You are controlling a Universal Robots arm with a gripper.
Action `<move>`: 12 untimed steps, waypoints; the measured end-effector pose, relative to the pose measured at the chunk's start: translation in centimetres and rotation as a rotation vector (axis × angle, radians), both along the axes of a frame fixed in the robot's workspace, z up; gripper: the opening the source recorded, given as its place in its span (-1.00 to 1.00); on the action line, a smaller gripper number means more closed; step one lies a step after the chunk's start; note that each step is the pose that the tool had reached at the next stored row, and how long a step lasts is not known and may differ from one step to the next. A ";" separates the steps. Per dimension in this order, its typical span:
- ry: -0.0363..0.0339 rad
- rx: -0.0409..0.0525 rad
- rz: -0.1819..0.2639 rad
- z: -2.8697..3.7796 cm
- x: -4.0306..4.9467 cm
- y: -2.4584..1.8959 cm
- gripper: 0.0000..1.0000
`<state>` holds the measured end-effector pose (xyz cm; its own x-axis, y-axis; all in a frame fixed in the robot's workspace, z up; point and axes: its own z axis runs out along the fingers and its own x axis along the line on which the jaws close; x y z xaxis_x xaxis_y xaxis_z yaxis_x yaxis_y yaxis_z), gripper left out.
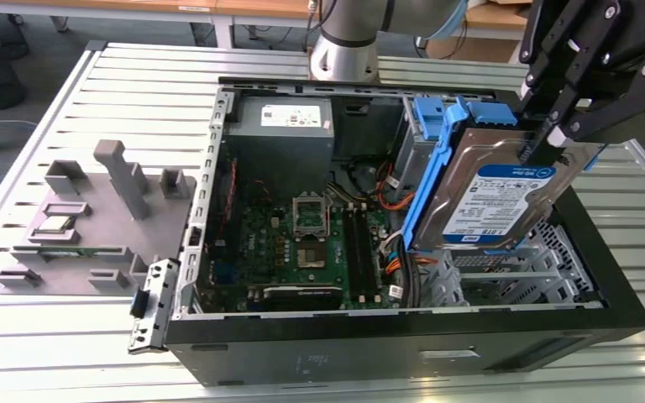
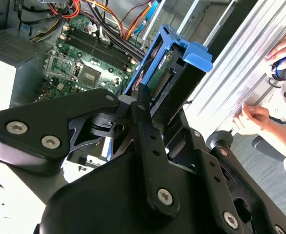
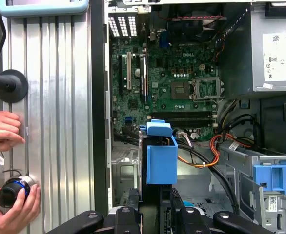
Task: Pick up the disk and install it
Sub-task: 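Pick up the disk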
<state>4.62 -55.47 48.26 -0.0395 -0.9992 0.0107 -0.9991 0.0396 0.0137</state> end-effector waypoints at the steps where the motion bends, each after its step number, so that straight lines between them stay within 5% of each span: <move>1: 0.0000 0.0000 0.000 0.00 0.00 0.00 -0.31; 12: -0.0001 0.0000 0.000 0.00 0.38 0.00 -0.31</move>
